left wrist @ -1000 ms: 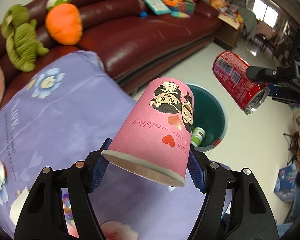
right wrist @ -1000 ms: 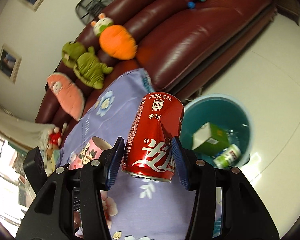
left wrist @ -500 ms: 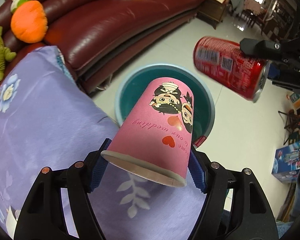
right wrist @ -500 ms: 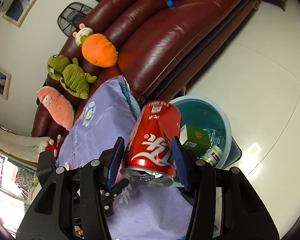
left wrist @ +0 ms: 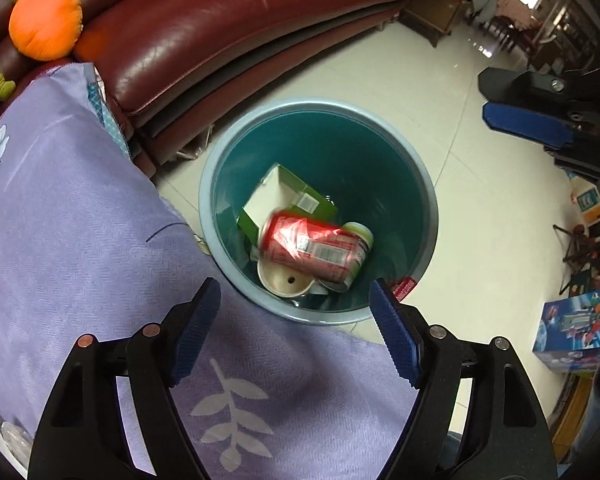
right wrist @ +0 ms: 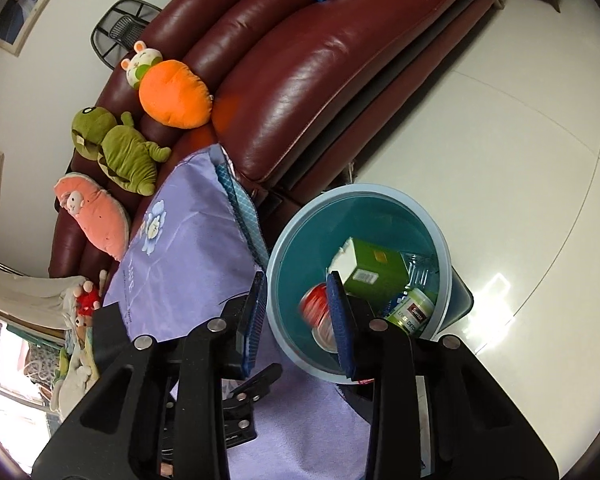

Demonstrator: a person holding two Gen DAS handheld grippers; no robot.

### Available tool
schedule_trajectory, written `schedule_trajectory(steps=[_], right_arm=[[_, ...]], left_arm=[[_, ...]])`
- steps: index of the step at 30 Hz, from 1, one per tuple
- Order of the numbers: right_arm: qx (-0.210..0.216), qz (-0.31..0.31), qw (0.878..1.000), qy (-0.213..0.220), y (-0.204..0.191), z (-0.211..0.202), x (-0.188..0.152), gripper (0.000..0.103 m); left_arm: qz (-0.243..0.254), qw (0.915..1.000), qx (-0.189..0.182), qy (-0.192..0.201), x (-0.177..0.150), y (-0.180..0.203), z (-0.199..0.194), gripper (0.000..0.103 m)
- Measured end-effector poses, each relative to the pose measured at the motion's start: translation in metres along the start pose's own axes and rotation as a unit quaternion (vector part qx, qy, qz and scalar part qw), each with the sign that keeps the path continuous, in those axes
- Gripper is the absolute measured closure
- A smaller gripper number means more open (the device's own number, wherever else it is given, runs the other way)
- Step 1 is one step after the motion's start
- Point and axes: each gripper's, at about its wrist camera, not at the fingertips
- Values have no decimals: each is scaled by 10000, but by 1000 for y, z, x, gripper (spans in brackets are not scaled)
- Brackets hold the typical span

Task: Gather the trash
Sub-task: 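Carry cup and can over the teal bin and open both tools, then move both tools back over the tablecloth toward the tissue and plastic bag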

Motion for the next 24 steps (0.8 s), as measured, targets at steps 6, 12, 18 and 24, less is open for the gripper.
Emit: schedule_trajectory(steps=[6,12,18,24], right_arm=[[-95,-13,9999,-28,-5,1,-3,66],[-330,-105,9994,-55,-20,0,-8,28],[-467,-217,9984,-227,-41,3,-20,25],[-547,-471,9968,-328,-72,7,-34,24]], left_arm=[[-41,10000,-53,30,-8,-3,-3,23],[-170,9996,-111,193,-23,-7,-16,15],[-310,9989,-135,331,-45,-22,-31,14],[-510,9971,-123,548,-75,-42,-54,14]])
Point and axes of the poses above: each gripper's, at about its wrist camera, not at the fingertips, and z roughly the way its jaws point, y to its right, x to its top, and after that the axes turned 15 degrees about -y, right-handed
